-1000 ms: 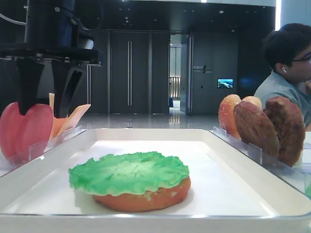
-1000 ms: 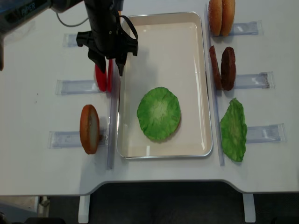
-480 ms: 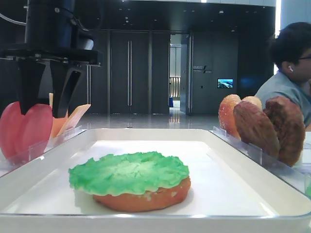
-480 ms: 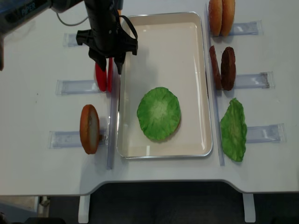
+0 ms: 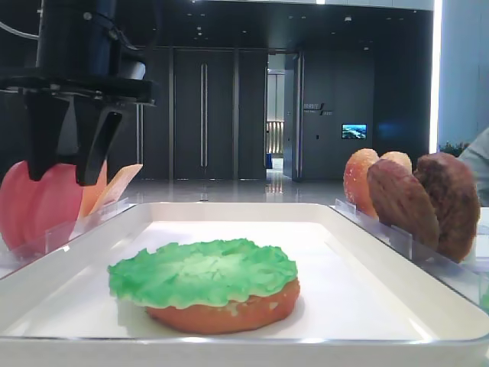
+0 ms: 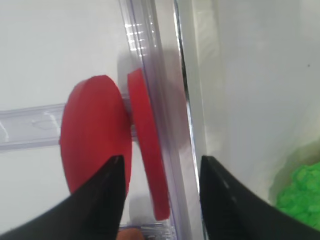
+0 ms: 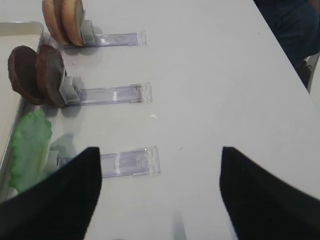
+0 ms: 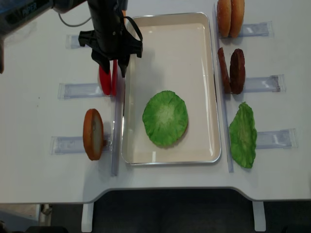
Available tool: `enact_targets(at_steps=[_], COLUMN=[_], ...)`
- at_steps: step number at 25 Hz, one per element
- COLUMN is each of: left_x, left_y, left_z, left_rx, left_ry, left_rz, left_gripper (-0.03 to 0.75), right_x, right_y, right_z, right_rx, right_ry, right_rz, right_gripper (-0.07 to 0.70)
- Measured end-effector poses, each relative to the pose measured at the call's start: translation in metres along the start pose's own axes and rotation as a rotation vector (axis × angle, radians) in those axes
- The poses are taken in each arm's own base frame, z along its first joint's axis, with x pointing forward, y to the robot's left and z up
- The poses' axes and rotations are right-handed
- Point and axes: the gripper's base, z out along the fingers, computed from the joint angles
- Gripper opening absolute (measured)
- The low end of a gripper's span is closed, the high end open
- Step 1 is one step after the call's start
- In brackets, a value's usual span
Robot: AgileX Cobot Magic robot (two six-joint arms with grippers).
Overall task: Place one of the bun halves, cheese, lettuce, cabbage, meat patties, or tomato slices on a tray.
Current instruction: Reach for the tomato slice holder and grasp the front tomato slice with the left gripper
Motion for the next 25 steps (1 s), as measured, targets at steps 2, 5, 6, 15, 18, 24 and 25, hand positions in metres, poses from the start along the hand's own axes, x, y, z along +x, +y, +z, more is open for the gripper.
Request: enact_targets(at_steps=[2,5,6,15,18,24,25], left_x=[0.0,-0.0002,-0.0002,-0.0005,0.0001,0.0005,0.0004], left_y=[0.0007,0.0011,0.0012,0.0027,0.0031,0.0033,0.0033], left_z=[0.0,0.0,0.0,0.0,-0.0001,-0.0001,-0.0003], left_rx=[-0.007,-0.012,-0.014,-0.029,-0.034,-0.036,-0.036], left_ry=[0.0,-0.002,-0.003,-0.005,0.001,0.006,0.006], left_rz=[0.003,0.005,0.005,0.016,0.026,0.033,0.035], left_gripper=[0.335,0.295,0.286,0.057,0.055,0.055,0.055], right_x=[0.0,0.0,0.0,0.0,0.0,0.0,0.0], right_y=[0.0,0.0,0.0,0.0,0.0,0.0,0.0], right_z=[0.0,0.0,0.0,0.0,0.0,0.0,0.0], right_rx=[0.0,0.0,0.0,0.0,0.0,0.0,0.0], right_ry=[0.0,0.0,0.0,0.0,0.0,0.0,0.0], right_rz=[0.0,0.0,0.0,0.0,0.0,0.0,0.0], right_gripper=[0.487,0.487,0.487,0.487,0.487,0.487,0.487])
